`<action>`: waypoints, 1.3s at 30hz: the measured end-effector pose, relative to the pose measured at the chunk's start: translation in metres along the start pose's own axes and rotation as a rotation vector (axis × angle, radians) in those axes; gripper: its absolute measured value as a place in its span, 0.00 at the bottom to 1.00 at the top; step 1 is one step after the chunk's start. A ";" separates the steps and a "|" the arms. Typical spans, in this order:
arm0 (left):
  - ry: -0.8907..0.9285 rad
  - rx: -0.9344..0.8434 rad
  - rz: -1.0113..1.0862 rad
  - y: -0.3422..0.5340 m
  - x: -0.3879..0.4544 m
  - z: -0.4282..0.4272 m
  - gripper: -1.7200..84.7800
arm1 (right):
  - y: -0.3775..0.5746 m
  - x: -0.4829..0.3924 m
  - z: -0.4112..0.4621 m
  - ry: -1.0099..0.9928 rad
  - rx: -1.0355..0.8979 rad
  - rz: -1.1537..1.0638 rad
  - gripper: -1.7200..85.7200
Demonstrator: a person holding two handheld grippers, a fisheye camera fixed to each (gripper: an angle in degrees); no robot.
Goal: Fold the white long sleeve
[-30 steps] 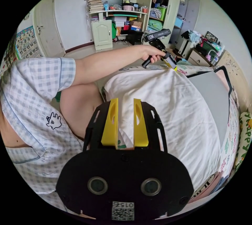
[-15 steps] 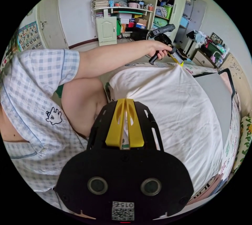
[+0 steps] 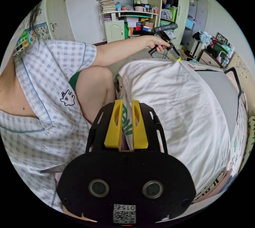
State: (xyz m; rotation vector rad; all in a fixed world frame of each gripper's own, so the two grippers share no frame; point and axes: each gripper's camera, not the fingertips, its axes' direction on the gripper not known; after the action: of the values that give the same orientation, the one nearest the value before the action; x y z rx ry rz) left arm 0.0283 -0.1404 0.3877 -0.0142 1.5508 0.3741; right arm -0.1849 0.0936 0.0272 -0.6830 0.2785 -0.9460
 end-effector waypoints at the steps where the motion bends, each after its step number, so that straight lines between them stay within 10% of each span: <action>1: -0.074 0.002 0.006 -0.001 0.007 -0.005 0.08 | 0.017 0.005 -0.013 0.027 0.023 0.038 0.09; 6: -0.343 0.096 0.003 -0.009 0.042 -0.031 0.10 | 0.089 0.041 -0.070 0.169 0.149 0.279 0.09; 14: 0.106 0.394 0.247 -0.049 0.174 -0.064 0.11 | 0.199 0.083 -0.150 0.417 0.306 0.625 0.09; 29: 0.432 0.117 0.493 -0.205 0.457 0.073 0.16 | 0.296 0.095 -0.177 0.481 0.040 0.750 0.15; 39: 0.410 -0.119 0.441 -0.274 0.505 0.155 0.15 | 0.317 0.101 -0.178 0.385 -0.024 0.664 0.13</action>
State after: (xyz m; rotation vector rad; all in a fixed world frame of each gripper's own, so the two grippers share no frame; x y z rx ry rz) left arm 0.2326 -0.2477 -0.1605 0.1706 1.9336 0.8532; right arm -0.0111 0.0630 -0.3060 -0.3785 0.8034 -0.4256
